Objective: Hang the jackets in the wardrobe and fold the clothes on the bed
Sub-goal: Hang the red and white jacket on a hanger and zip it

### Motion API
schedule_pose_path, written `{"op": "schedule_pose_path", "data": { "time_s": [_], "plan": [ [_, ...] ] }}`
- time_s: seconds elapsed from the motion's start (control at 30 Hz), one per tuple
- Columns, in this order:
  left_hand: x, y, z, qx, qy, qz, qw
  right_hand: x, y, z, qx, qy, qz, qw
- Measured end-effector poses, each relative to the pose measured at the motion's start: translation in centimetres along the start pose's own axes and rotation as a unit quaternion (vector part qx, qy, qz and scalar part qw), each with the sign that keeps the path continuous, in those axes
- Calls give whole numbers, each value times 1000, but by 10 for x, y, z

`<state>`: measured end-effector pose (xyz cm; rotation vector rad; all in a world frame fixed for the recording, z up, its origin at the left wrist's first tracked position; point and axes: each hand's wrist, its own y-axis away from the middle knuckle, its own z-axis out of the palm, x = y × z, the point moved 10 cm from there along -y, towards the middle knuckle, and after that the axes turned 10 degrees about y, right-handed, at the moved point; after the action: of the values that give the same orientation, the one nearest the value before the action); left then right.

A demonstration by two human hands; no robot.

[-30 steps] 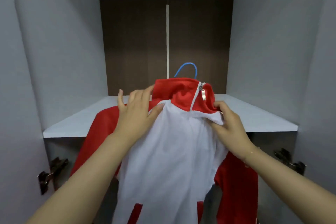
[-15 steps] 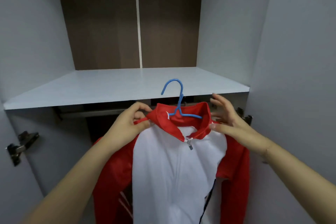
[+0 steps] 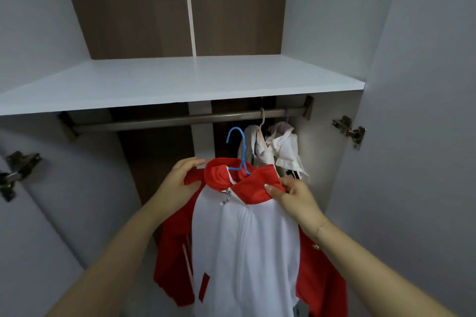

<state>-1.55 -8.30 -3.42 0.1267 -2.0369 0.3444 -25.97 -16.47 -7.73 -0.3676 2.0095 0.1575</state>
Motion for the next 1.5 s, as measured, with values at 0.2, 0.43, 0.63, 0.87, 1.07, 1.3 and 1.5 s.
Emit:
{"op": "schedule_pose_path", "data": {
  "time_s": [0.2,0.43,0.63,0.87,1.07,1.3,1.5],
  "plan": [
    [3,14,9,24,24,35,999,-6,-26,13,94,-89,39,991],
    [-16,-20,30,28,51,2,998,6,-133,25,152,-51,29,987],
    [-25,-43,59,23,34,7,999,51,-139,47,104,87,-9,991],
    [-23,-38,79,58,-129,17,990,24,-75,41,50,217,-150,963],
    [-15,8,101,28,-184,49,981,30,16,8,29,313,-163,935],
    [12,92,147,-73,-245,134,957,42,161,-25,112,307,-32,945],
    [35,192,177,-168,-180,193,950,57,307,-39,198,328,91,919]
  ]
}}
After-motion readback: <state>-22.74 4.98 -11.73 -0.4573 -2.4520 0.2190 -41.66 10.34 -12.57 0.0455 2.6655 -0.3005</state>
